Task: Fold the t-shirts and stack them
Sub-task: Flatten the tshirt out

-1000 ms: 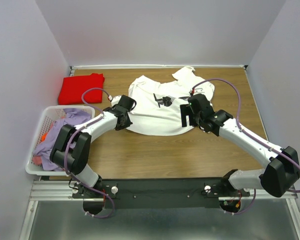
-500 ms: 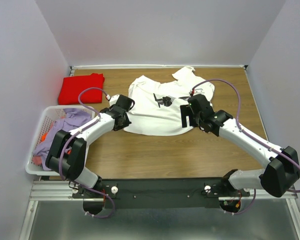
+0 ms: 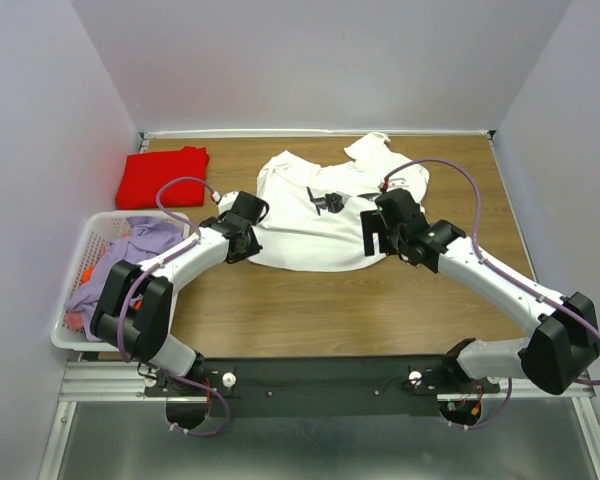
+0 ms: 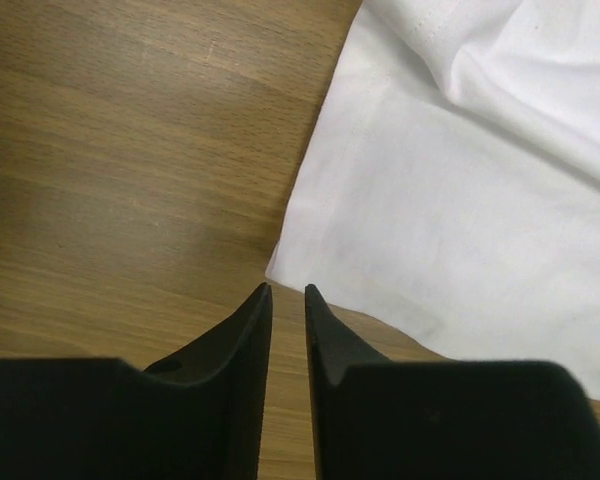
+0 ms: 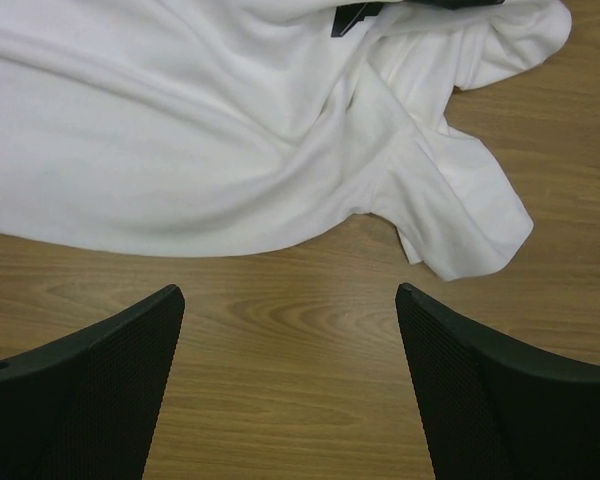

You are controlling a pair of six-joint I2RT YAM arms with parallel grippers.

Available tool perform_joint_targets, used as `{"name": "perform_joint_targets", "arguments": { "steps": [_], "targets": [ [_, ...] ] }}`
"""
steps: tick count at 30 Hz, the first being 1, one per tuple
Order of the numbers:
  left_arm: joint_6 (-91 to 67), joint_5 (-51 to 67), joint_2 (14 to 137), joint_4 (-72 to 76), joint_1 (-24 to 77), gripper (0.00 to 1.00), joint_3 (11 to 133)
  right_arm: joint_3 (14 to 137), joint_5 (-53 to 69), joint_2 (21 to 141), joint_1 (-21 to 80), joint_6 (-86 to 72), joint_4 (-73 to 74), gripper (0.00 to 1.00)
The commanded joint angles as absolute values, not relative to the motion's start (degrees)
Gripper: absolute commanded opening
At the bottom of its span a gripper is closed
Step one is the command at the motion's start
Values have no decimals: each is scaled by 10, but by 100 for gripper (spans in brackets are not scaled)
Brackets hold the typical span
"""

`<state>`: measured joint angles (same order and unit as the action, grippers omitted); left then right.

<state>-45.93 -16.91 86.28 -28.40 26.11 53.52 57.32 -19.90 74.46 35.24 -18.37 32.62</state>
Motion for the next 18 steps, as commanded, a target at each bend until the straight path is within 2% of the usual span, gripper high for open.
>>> {"name": "perform_joint_targets", "arguments": {
  "steps": [1,18],
  "targets": [
    [-459,-163,869,-266,262,31,516,568,-206,744,351,-183,333,93],
    [-441,-192,935,-237,261,33,536,560,-210,737,351,-184,336,93]
  ]
}}
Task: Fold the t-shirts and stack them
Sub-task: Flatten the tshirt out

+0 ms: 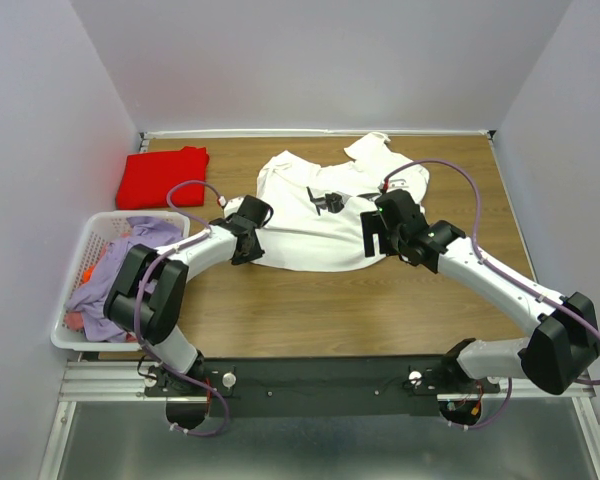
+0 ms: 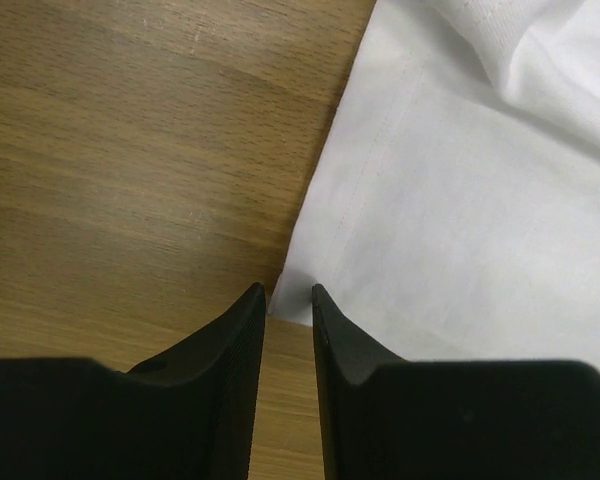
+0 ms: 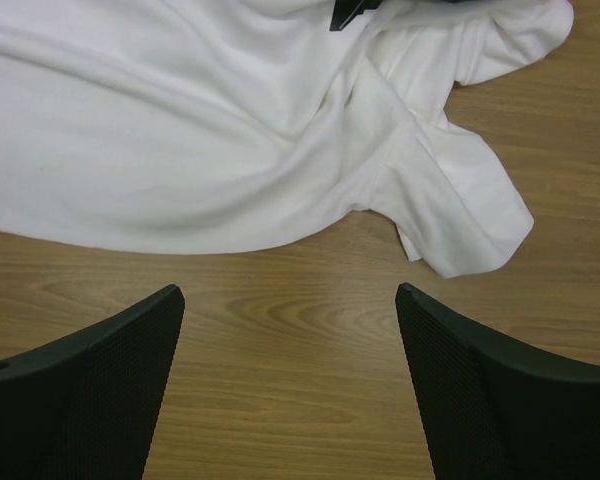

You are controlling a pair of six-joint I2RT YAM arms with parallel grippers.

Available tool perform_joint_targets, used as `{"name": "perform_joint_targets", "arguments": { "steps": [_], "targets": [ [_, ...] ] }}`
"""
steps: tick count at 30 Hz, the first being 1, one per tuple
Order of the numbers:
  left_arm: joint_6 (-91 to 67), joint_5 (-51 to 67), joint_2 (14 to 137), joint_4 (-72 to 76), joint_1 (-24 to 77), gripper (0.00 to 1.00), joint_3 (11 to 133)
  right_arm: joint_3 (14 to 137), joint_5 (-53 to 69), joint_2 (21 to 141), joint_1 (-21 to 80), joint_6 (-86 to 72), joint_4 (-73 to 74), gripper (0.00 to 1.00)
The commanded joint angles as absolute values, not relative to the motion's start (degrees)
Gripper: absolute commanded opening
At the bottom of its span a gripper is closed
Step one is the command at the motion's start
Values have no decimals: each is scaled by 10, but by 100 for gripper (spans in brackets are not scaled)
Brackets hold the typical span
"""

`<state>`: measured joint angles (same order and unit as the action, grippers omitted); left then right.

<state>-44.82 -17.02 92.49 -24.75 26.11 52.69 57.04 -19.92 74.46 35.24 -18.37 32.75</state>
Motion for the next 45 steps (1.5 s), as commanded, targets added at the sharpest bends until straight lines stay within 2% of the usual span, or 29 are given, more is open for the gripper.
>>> {"name": "perform_joint_targets", "arguments": {
  "steps": [1,5,8,10,12,16,23,37,41,45],
  "targets": [
    [-440,-192,937,-237,261,33,536,560,-210,738,351,-185,336,93],
    [-439,-193,943,-236,261,38,534,560,-211,740,351,-184,336,93],
    [-439,-193,942,-236,261,37,535,561,-210,741,351,-184,335,93],
    [-440,-193,940,-236,262,33,538,561,-210,742,351,-184,335,93],
    [-439,-193,934,-241,261,18,543,561,-210,743,351,-183,336,93],
    [-438,-195,932,-249,261,9,552,562,-210,743,351,-183,335,93],
    [-431,-200,918,-268,262,10,570,561,-209,743,352,-184,336,93],
    [-422,-166,940,-249,262,23,562,557,-207,744,351,-184,336,93],
    [-420,-158,945,-244,262,22,559,558,-206,746,351,-185,336,93],
    [-423,-162,943,-244,262,12,556,558,-206,746,351,-185,336,93]
  ]
}}
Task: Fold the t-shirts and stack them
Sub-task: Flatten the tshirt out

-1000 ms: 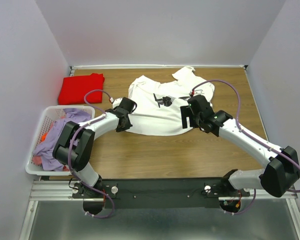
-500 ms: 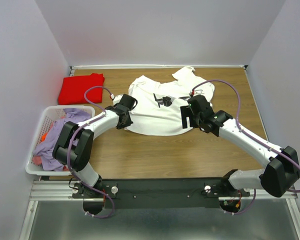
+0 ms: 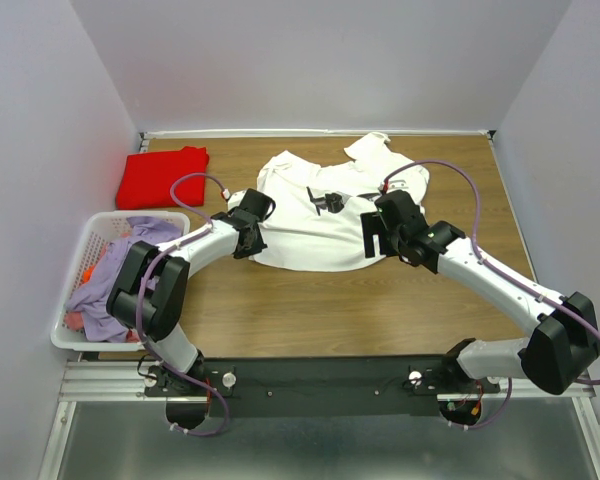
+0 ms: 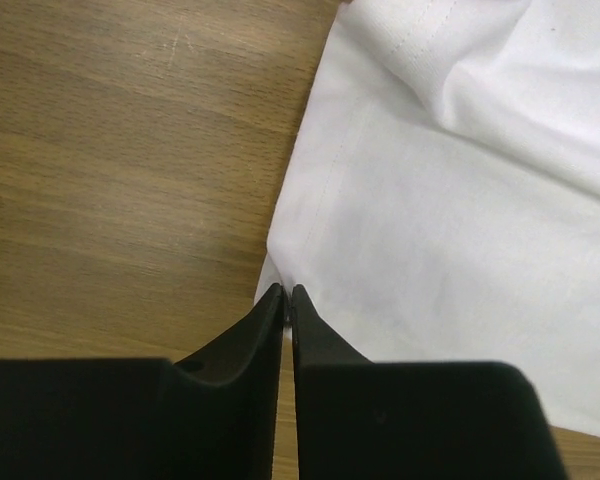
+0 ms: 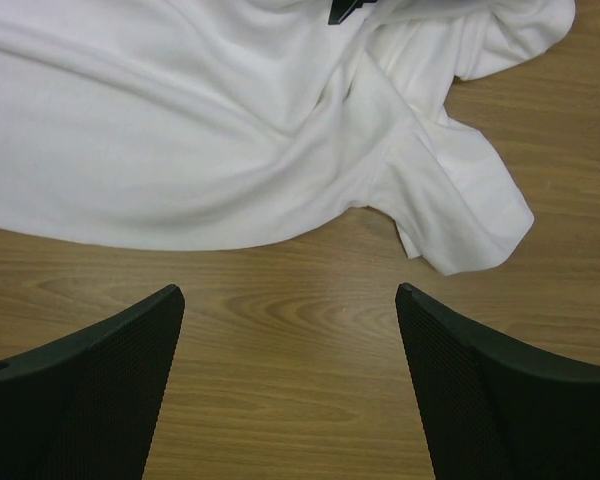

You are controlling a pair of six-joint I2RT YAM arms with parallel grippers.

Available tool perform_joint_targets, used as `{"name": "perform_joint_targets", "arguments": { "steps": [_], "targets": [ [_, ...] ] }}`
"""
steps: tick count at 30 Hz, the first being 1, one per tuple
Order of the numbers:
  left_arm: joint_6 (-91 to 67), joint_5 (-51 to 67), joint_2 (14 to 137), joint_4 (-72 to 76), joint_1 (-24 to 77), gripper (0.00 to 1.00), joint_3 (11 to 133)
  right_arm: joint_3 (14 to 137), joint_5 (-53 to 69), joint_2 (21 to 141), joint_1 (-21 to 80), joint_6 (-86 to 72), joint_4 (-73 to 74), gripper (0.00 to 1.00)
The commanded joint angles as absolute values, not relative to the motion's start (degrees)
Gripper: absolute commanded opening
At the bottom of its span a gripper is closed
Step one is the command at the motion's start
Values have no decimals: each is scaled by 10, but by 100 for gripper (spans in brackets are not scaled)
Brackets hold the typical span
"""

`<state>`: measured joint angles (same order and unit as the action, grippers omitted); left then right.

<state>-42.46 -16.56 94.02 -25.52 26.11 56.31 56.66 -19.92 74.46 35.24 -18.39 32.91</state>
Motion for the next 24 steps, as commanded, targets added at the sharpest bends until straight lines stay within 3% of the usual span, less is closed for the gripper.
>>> {"name": "perform_joint_targets", "arguments": {
  "steps": [1,4,13,19,24],
  "targets": [
    [-423,-162,942,-245,263,7,556,558,-207,747,351,-185,336,93],
    [-426,-162,938,-245,262,0,555,559,-220,748,352,-186,336,93],
    [-416,-214,871,-295,242,0,630,570,-258,745,284,-234,359,94],
    [-389,-208,824,-299,227,0,658,545,-160,732,104,-296,359,94],
    [-376,-187,800,-282,224,0,630,503,8,751,-17,-335,324,90]
  ]
}}
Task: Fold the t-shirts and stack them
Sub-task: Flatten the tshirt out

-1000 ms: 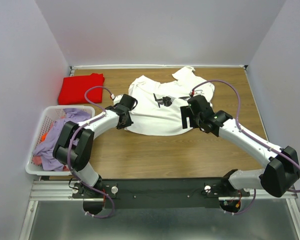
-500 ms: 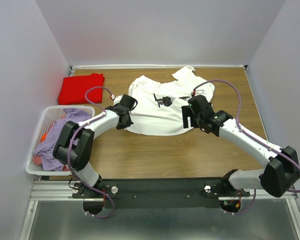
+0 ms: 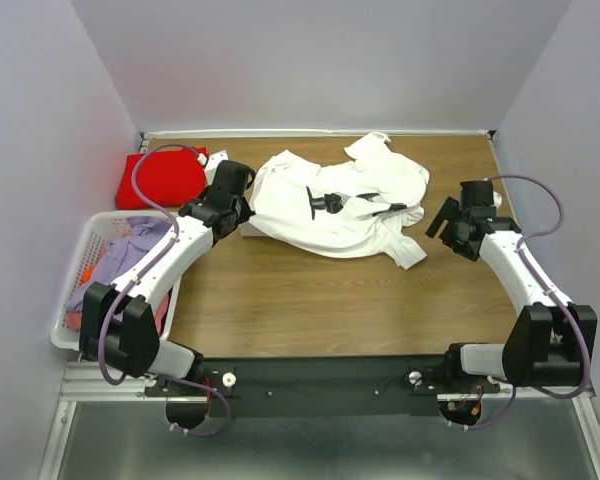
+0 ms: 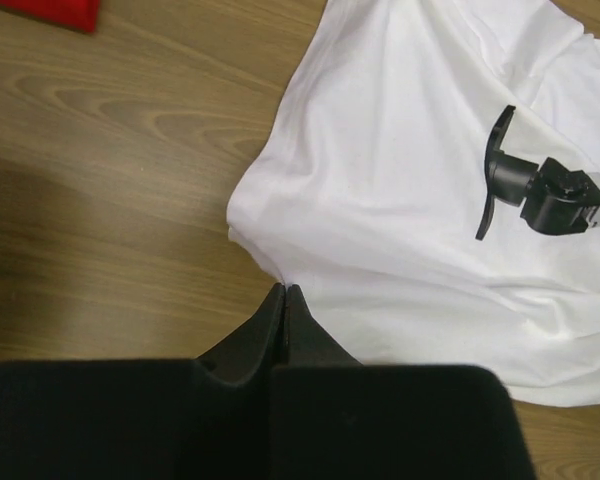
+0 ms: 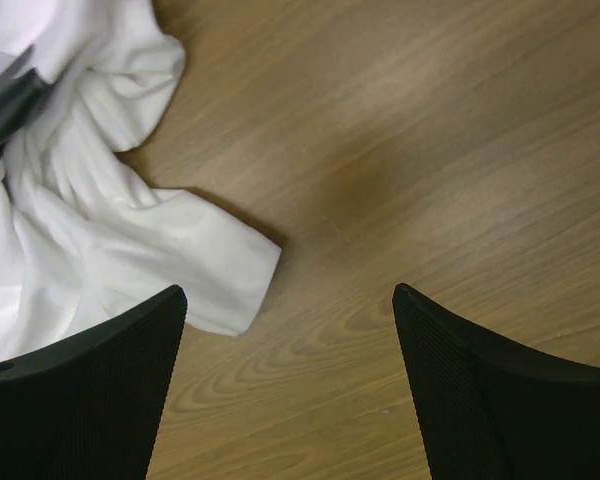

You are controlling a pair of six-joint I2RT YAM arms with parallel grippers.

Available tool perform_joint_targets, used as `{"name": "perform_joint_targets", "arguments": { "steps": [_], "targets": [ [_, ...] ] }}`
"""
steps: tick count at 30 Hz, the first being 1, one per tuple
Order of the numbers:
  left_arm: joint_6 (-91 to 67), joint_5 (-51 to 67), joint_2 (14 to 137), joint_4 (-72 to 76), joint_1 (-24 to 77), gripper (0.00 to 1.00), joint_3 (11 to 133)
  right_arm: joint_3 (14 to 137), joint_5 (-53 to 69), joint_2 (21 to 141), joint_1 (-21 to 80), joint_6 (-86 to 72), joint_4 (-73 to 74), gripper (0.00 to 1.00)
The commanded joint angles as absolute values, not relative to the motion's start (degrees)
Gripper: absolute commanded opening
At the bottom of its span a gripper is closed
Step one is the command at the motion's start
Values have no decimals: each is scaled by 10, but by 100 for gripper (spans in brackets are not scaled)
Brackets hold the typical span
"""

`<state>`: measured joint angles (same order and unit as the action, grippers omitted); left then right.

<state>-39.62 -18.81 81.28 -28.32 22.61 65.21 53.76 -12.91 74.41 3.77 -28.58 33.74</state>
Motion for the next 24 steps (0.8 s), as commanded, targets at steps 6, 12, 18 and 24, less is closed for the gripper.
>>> {"name": "perform_joint_targets", "arguments": {
  "steps": [6,12,18,24],
  "targets": [
    [-352,-182,774,-266,215,0,607,450,112,816,-44,-374,235,81],
    [-331,-171,770,-249,200,0,603,418,141,862,-44,-385,180,78],
    [-315,-131,780,-215,151,0,596,398,170,903,-44,-381,117,65],
    [-301,-105,833,-182,128,0,634,435,223,956,-44,-375,91,22]
  ]
}}
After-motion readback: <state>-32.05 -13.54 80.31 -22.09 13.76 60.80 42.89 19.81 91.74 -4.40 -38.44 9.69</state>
